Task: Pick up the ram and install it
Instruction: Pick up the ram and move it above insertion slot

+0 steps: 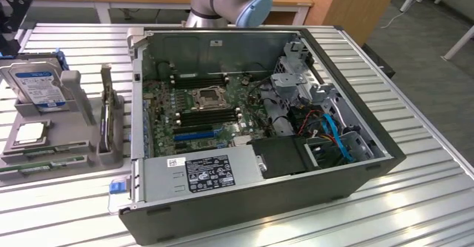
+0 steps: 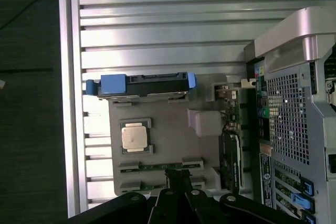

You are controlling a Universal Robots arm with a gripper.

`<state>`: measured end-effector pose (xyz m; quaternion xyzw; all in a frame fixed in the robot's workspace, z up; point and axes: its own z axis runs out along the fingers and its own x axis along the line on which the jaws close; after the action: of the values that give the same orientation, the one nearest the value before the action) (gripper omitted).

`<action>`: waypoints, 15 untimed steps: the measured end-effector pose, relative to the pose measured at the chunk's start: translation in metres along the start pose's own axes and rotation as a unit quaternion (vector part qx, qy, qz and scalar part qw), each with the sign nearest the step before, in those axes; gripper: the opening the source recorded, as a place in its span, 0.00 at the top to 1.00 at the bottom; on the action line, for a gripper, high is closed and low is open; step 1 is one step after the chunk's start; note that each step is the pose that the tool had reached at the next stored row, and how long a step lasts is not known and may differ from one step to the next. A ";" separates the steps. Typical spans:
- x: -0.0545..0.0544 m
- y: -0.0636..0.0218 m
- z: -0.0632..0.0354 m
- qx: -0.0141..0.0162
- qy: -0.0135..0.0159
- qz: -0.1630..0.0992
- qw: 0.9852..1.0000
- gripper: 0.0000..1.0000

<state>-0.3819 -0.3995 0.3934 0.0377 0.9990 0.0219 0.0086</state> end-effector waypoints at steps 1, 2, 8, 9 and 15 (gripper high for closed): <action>0.000 0.0000 0.0000 0.000 0.000 0.000 1.000 0.89; 0.000 0.0000 0.0000 0.000 0.000 0.000 1.000 0.89; 0.000 -0.0001 0.0002 0.000 0.000 -0.003 1.000 0.89; 0.000 -0.0001 0.0002 0.000 0.001 -0.011 1.000 0.89; 0.000 -0.0001 0.0013 -0.001 0.003 -0.066 0.998 0.89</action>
<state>-0.3823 -0.3996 0.3921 -0.0280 0.9993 0.0225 0.0070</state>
